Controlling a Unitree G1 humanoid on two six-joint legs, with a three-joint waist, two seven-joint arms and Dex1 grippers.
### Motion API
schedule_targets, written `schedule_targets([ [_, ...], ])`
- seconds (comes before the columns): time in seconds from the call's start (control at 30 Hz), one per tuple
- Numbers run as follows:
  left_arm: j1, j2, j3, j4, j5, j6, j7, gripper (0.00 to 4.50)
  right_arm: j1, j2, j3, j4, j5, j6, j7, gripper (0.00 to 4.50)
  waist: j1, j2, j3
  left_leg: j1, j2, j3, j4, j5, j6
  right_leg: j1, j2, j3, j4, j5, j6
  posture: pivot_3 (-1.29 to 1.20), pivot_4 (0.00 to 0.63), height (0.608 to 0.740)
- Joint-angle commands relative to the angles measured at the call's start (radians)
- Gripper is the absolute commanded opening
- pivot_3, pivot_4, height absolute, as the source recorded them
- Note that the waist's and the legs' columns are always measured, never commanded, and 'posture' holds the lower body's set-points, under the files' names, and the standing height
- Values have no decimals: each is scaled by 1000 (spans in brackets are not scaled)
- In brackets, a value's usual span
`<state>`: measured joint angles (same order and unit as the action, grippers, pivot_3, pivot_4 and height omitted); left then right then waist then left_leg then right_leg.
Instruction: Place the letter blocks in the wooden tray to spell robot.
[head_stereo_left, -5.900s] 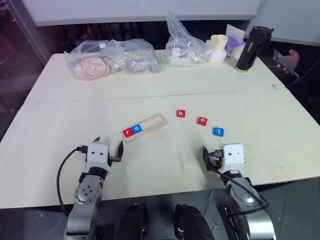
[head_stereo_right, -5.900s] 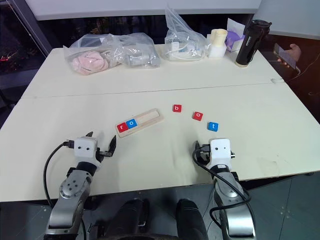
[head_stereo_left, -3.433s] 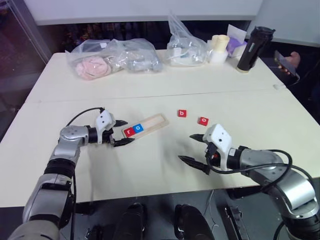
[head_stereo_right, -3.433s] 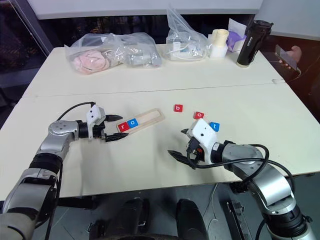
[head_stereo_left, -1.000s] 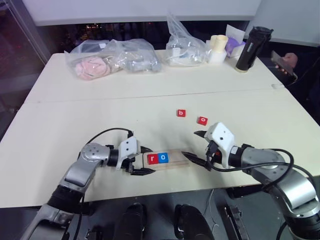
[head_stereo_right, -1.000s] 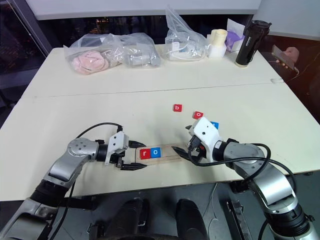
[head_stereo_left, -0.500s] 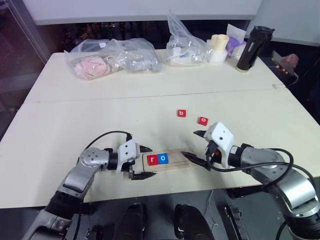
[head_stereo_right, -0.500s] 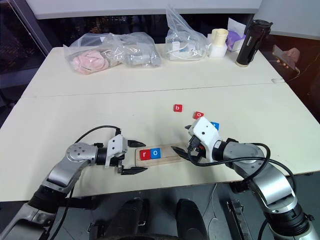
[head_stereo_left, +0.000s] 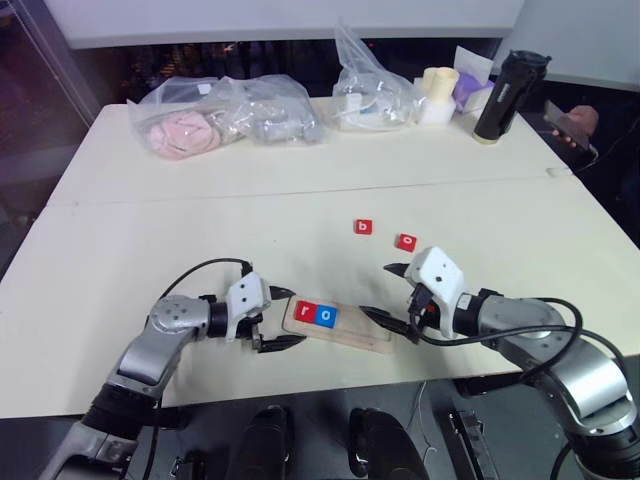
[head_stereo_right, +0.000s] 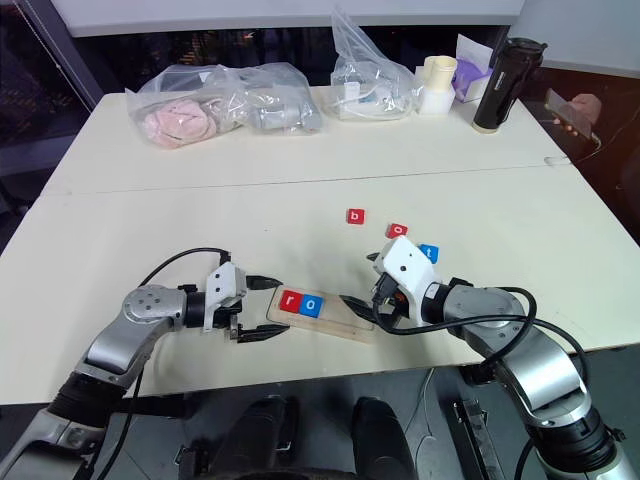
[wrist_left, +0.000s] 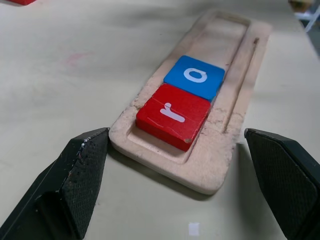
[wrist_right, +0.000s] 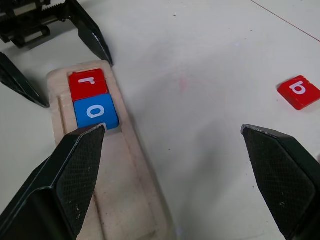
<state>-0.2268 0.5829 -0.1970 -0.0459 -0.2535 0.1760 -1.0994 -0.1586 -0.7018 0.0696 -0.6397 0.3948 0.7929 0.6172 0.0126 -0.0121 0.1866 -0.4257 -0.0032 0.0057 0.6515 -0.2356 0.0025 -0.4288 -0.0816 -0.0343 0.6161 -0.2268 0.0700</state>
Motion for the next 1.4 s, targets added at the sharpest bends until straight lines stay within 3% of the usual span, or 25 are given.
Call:
schedule_targets([
  [0.03, 8, 16, 27, -59, -47, 10, -29, 4489, -19, 5, -6, -6, -1, -20, 3, 4500, 0, 0, 0, 0, 0, 0, 0, 0, 0, 0, 0, 0, 0, 0, 0, 0, 150, 740],
  [0.4, 17, 64, 43, -106, -85, 58, -76, 4489, -23, 5, 3, -3, -8, -24, 2, 4500, 0, 0, 0, 0, 0, 0, 0, 0, 0, 0, 1, 0, 0, 0, 0, 0, 150, 740],
  [0.63, 7, 120, 135, -151, -176, 137, -80, 4489, -79, 38, -4, 35, -26, -41, -22, 4500, -4, 0, 0, 0, 0, 0, 0, 0, 0, 0, 1, 0, 0, 0, 0, 0, 150, 740],
  [0.9, 53, 210, 270, -285, -318, 245, -93, 4489, -344, 197, 23, 282, -98, 56, -177, 4500, -8, 0, 0, 1, 0, 1, 0, 0, 0, 0, 2, 0, 2, 0, 0, 0, 150, 740],
  [1.07, 48, 228, 325, -354, -385, 316, -40, 4489, -502, 398, 4, 503, -170, 166, -393, 4500, -9, 0, 0, 1, 0, 1, -1, 1, 0, -1, 3, 0, 3, 0, 0, 0, 150, 740],
  [1.3, 90, 206, 318, -430, -384, 341, 41, 4489, -587, 573, -44, 686, -254, 203, -599, 4500, -12, 1, 0, 1, -1, 2, -1, 1, -1, -1, 4, 1, 4, 2, 2, 0, 150, 740],
  [1.4, 108, 199, 309, -451, -376, 336, 63, 4489, -595, 597, -57, 751, -277, 180, -635, 4500, -22, 1, 0, 1, -1, 2, 0, 1, -1, -1, 4, 1, 4, 2, 3, 0, 150, 740],
])
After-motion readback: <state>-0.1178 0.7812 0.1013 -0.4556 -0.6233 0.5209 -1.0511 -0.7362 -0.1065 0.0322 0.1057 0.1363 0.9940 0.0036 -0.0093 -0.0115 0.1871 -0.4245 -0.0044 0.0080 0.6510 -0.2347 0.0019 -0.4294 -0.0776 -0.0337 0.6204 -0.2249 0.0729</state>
